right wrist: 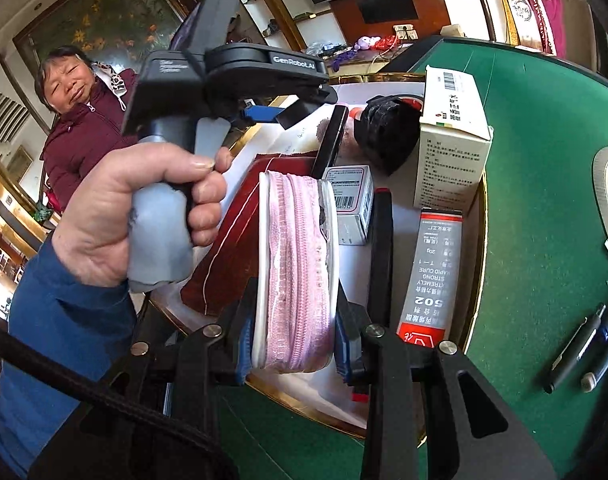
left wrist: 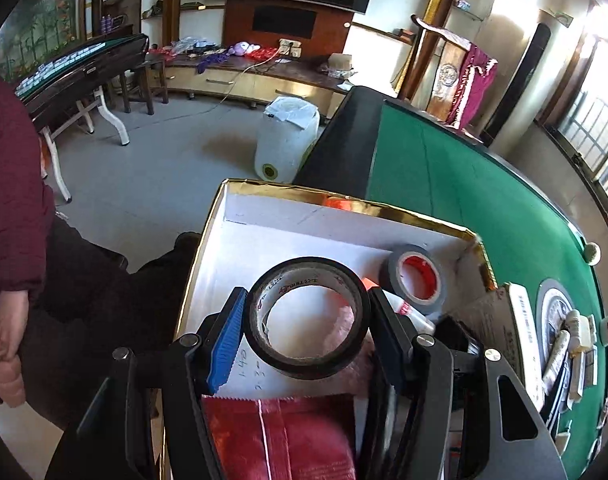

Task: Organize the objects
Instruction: 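Carry the tape roll and pink pouch into the white tray and release both, then move both grippers out of the tray back over the table items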

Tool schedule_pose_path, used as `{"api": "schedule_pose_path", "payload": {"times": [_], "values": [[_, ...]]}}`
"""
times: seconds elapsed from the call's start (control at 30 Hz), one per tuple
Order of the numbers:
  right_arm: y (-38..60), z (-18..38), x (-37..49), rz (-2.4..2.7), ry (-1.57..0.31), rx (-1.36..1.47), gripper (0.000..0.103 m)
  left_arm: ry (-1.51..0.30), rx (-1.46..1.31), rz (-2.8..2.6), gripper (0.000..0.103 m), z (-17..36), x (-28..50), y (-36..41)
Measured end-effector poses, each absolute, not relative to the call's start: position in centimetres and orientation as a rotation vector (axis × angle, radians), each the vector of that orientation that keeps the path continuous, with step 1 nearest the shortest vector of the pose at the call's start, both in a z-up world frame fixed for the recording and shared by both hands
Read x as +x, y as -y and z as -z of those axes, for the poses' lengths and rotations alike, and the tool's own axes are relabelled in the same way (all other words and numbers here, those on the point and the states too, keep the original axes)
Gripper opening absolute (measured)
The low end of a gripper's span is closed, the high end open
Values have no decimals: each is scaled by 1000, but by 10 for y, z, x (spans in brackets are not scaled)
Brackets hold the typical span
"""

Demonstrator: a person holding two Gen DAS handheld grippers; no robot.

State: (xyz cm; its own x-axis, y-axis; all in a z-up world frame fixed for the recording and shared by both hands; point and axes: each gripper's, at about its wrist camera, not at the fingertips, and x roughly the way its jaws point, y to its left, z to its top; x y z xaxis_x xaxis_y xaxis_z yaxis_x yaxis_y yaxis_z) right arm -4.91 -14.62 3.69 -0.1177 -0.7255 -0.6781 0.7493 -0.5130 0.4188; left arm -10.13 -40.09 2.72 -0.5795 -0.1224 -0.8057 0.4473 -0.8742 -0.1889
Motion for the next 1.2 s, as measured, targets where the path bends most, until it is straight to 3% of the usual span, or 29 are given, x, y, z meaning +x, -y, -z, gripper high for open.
{"api": "schedule_pose_path", "payload": {"times": [0.5,0.6,0.67,0.9,1.2], "values": [[142,-38,-59,1798,3,1125,31,-528,1254,2470,55,-28,-94,395],[140,-43,-60,1833,-29,1128,35,-508,1251,2489,55,-34,-90,391],[137,-47,-61,1874,-73,1114,47,-486,1240,2502,55,-39,-85,387],[117,-61,-64,1962,-78,1067,48,-462,1199,2563,55,-58,-66,367],[36,-92,-79,2016,105,1016,48,-345,1174,2748,55,-91,-42,302]]}}
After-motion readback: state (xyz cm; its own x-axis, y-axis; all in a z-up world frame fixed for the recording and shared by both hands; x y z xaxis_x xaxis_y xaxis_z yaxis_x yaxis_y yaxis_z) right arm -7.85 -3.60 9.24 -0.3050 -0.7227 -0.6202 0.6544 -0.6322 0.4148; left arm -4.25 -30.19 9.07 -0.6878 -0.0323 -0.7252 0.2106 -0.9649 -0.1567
